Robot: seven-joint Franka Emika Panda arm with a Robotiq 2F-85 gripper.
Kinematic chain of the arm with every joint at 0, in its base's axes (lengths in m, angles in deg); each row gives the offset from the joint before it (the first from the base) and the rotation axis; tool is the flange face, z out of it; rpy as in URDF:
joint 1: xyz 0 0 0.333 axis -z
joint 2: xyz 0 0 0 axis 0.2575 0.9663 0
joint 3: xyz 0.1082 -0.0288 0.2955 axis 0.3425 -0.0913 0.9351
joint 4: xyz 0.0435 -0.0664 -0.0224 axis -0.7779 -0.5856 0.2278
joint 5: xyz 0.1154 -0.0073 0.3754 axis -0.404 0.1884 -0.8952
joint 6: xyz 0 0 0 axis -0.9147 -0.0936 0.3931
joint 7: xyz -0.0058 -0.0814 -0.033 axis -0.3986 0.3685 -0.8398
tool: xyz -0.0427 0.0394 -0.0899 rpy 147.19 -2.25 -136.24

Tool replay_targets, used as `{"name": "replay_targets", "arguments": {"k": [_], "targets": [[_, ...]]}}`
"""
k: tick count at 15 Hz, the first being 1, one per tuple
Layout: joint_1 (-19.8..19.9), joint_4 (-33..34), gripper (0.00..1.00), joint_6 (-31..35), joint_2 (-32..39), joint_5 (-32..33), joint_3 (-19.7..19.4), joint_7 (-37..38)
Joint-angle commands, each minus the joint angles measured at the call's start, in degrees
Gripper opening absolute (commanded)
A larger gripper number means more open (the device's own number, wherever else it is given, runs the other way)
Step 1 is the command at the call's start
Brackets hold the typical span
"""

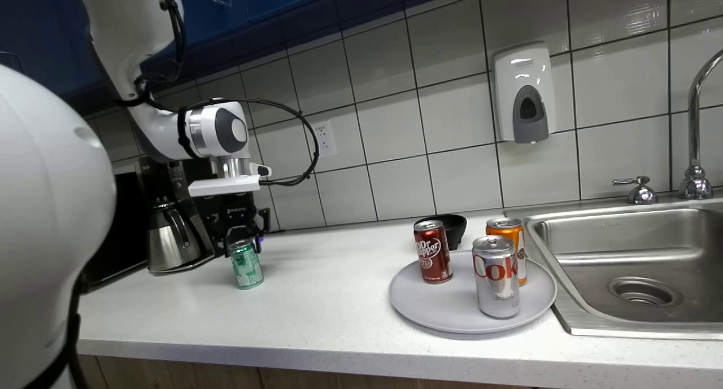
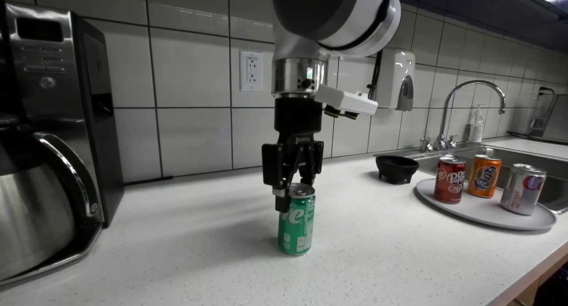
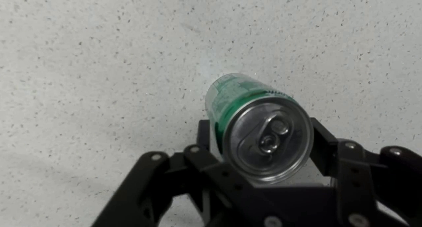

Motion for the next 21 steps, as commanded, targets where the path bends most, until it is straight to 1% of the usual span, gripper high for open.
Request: {"name": "replay_targets", "arguments": {"k": [1, 2, 7, 13, 17, 21], "targets": [[0.75, 1.84, 0.42, -2.20, 0.63, -0.15, 0.63, -1.48], [0.75, 1.92, 0.40, -2.28, 0.58, -0.10, 0.61, -1.45], [0.72, 1.43, 0.40, -2.20, -1.10, 0.49, 0.32, -0.66], [1.27, -0.36, 0.40, -1.69, -5.24, 0.62, -0.44, 0.45], [1.74, -2.64, 0.40, -1.08, -8.84, 0.58, -1.23, 1.14], [2.50, -6.27, 0.40, -0.59, -12.78, 0.11, -2.10, 1.69]]}}
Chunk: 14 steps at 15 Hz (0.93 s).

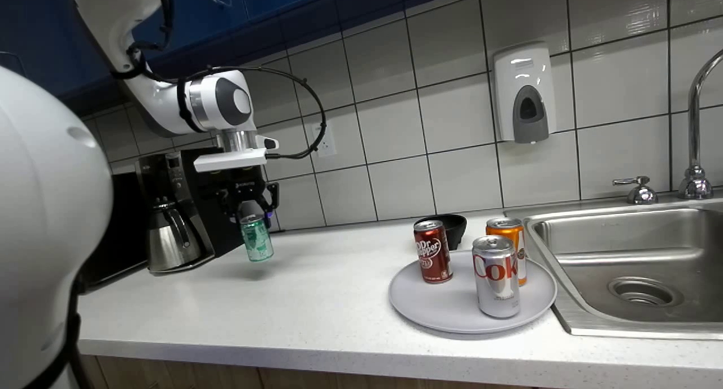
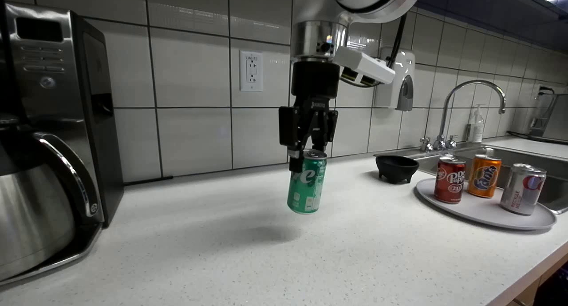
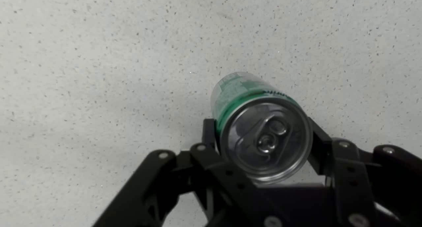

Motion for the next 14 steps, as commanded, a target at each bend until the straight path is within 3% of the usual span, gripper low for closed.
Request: {"name": "replay_targets", "arguments": {"k": [1, 14], "targets": [[1.25, -5.19, 0.40, -0.31, -6.32, -0.03, -0.40, 1.54], [5.07, -19.51, 0.40, 1.33, -20.68, -0.66, -5.44, 5.28]]}}
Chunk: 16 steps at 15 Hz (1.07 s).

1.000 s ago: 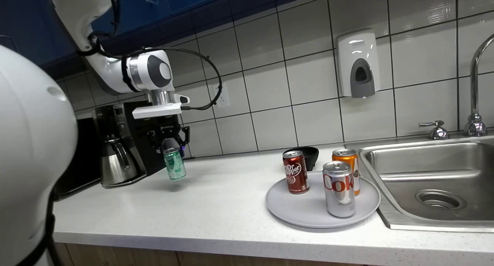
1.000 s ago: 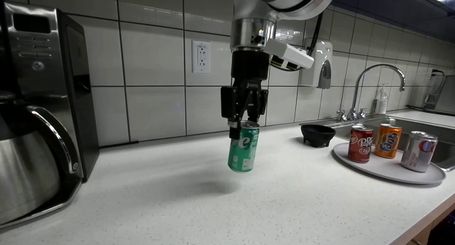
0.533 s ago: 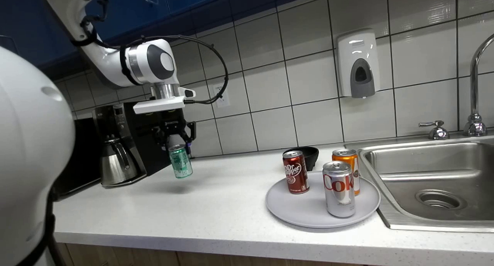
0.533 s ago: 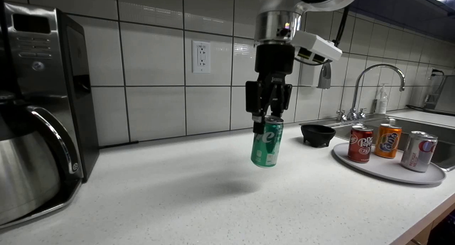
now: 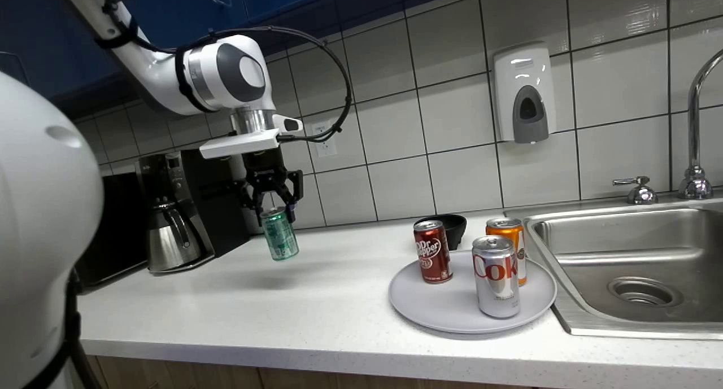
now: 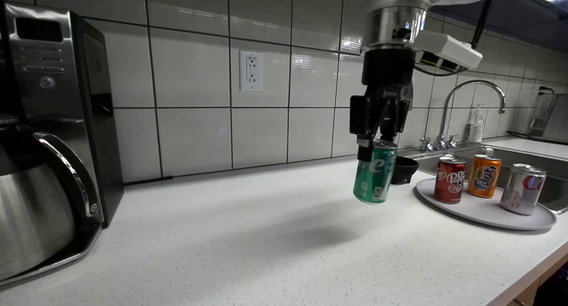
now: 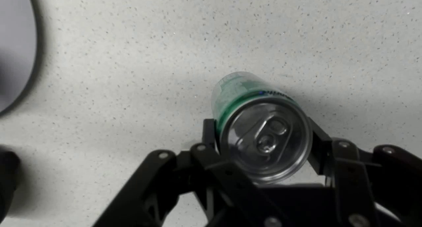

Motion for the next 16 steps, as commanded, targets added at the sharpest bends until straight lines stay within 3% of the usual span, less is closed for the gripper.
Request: {"name": "replay_targets", "arguments": {"k": [1, 8, 16], "targets": [[1.50, -5.92, 0.40, 1.29, -7.01, -0.52, -0.88, 2.16], [4.52, -13.35, 0.40, 2.52, -14.80, -0.21, -4.08, 3.99], [10.14, -17.44, 0.40, 3.30, -19.75, 0.90, -8.22, 4.24]]}}
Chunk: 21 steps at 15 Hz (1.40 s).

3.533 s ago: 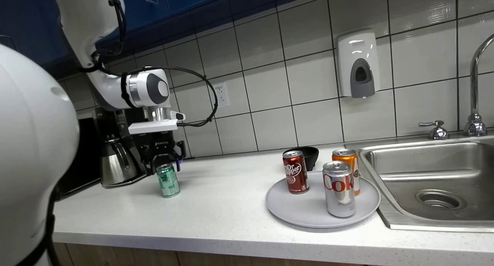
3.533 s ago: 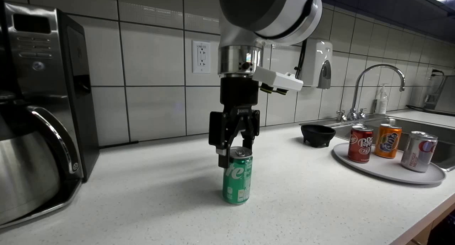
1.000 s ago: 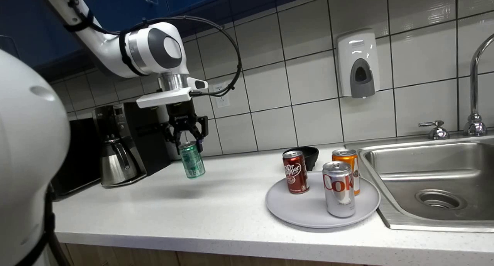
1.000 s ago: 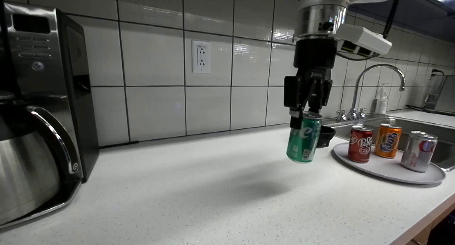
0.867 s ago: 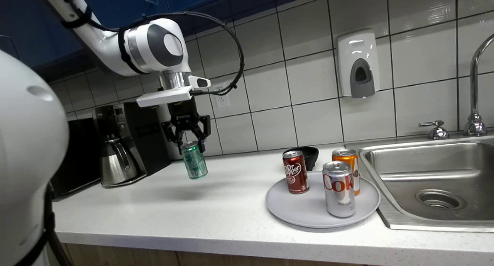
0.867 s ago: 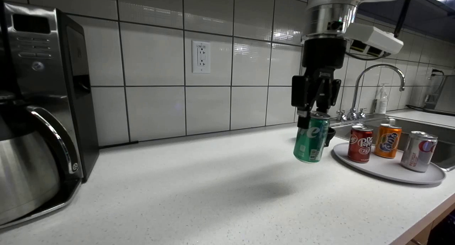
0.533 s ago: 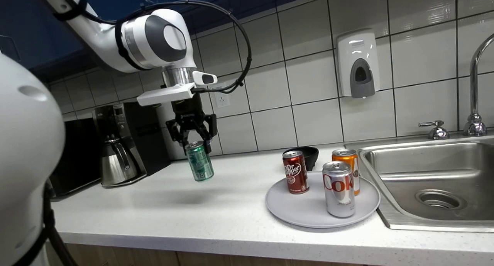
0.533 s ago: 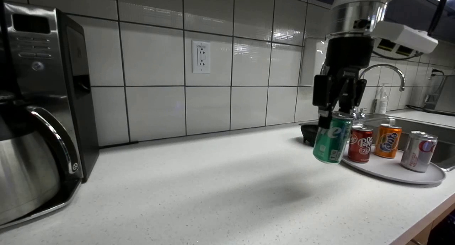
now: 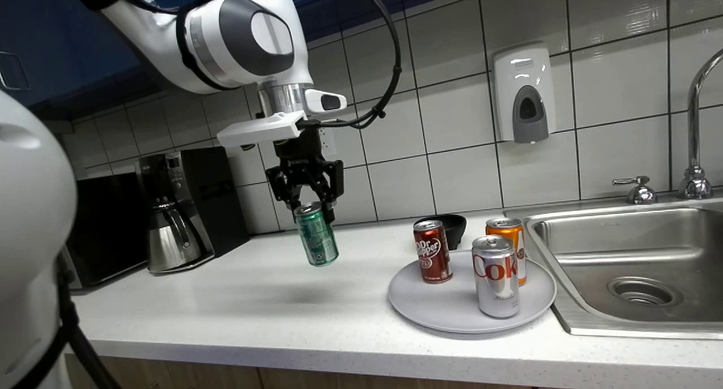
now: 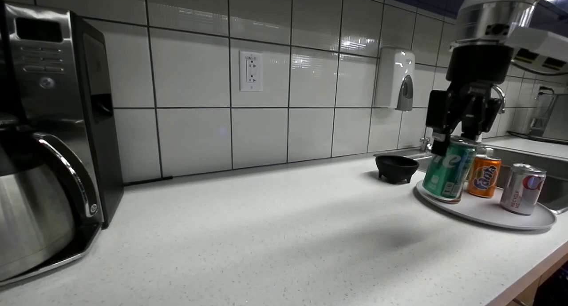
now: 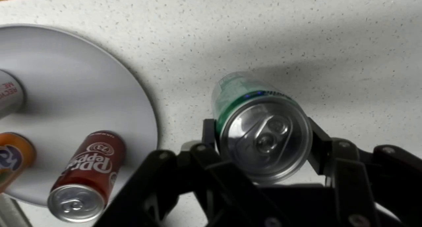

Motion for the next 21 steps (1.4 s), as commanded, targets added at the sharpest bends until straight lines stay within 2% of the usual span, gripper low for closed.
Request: {"name": "replay_targets", "arguments": {"k": [1, 13, 21], "targets": [[2.92, -2.89, 0.40, 0.86, -4.49, 0.99, -0.93, 1.51], [10.95, -1.73, 0.40, 0.48, -3.10, 4.63, -3.03, 6.13], [14.13, 0.48, 0.40, 0.14, -0.19, 6.99, -3.60, 10.56]]}}
